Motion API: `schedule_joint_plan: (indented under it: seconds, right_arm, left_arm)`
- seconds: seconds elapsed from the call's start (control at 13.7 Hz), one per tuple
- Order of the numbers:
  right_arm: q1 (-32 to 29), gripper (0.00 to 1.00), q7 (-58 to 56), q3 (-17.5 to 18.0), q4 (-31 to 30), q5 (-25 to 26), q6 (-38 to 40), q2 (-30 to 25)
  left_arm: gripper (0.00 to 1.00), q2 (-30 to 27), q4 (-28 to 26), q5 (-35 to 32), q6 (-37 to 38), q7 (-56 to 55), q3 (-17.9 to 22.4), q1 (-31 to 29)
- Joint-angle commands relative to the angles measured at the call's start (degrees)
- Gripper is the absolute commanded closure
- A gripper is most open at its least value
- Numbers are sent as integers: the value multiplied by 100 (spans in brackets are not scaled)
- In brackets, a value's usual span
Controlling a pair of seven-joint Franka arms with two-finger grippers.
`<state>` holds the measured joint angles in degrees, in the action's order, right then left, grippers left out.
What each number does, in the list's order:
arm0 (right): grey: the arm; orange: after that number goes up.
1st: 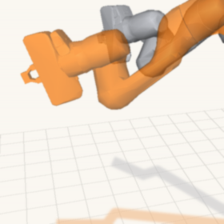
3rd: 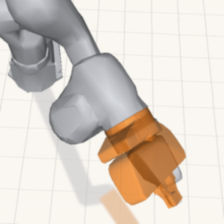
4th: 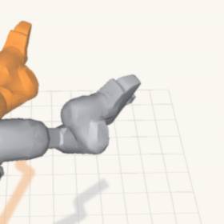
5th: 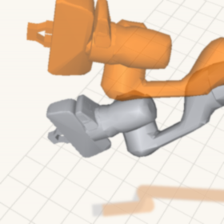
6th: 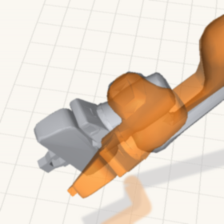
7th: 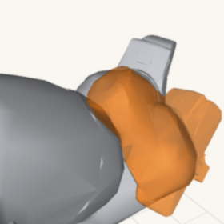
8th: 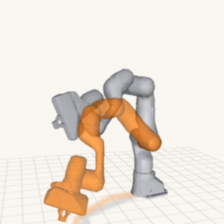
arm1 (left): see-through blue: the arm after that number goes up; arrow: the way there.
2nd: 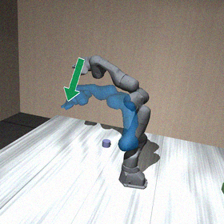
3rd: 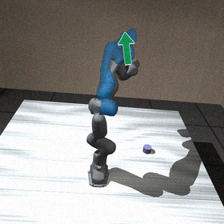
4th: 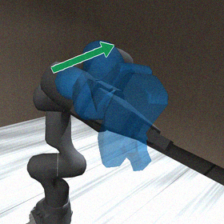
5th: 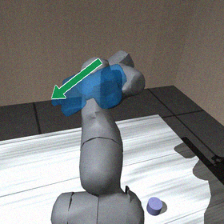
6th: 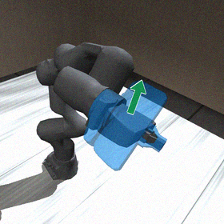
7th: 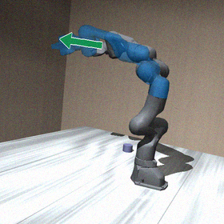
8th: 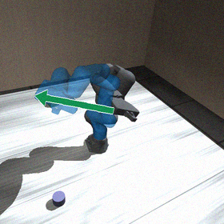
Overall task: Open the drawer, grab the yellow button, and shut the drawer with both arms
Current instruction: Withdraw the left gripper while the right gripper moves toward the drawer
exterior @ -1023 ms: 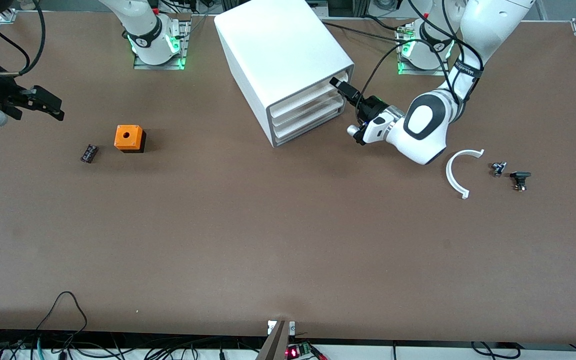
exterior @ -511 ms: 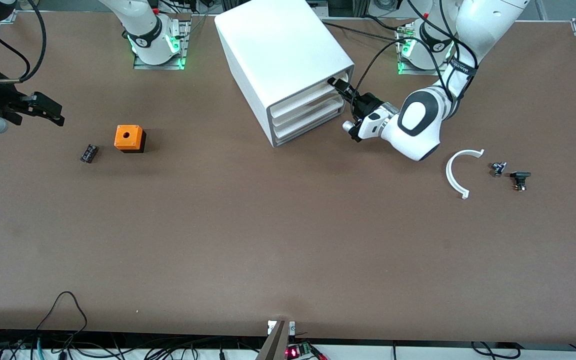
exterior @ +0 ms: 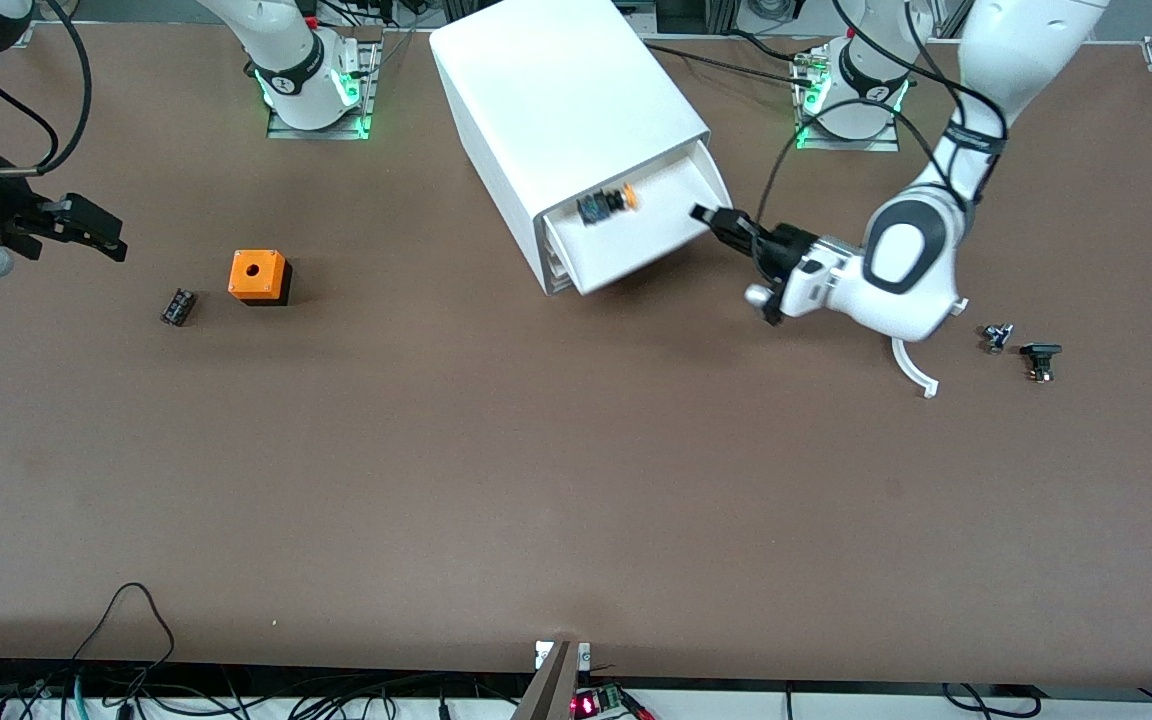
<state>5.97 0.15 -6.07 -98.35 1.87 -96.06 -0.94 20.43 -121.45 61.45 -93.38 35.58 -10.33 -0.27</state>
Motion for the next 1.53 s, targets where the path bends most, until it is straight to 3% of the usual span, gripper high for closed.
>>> schedule_joint_plan:
  seconds: [0.0,0.07,0.15,0.22,0.51,0.8,0.95,1.17,1.46]
  right_arm:
    - [97,0,-129,0,272,-73,34,322]
    - [106,0,-130,0,316,-81,87,401]
    - [132,0,-147,0,308,-90,96,410]
    - [132,0,-130,0,307,-108,96,401]
    - [282,0,-112,166,325,-213,166,384]
    - [466,0,-112,387,395,-204,-44,393]
    - [676,0,-112,466,413,-231,-71,419]
    - [1387,0,-112,501,675,-231,-369,839]
    - [2468,0,-103,545,1623,-231,-528,1753]
  left_arm:
    - [100,40,191,-2,-707,-209,215,-104]
    - [100,14,209,-10,-707,-218,225,-139]
    - [59,5,209,-11,-707,-218,225,-157]
    - [2,-4,209,-2,-699,-149,225,-175]
    - [0,-171,314,-28,-987,-130,225,-210]
    - [0,-574,736,-1291,-1770,-157,216,-210]
    - [0,-794,982,-1434,-1902,-218,312,-297]
    - [0,-1014,983,-1469,-2421,-201,339,-324]
    - [0,-1331,1543,-3152,-1941,-427,786,-324]
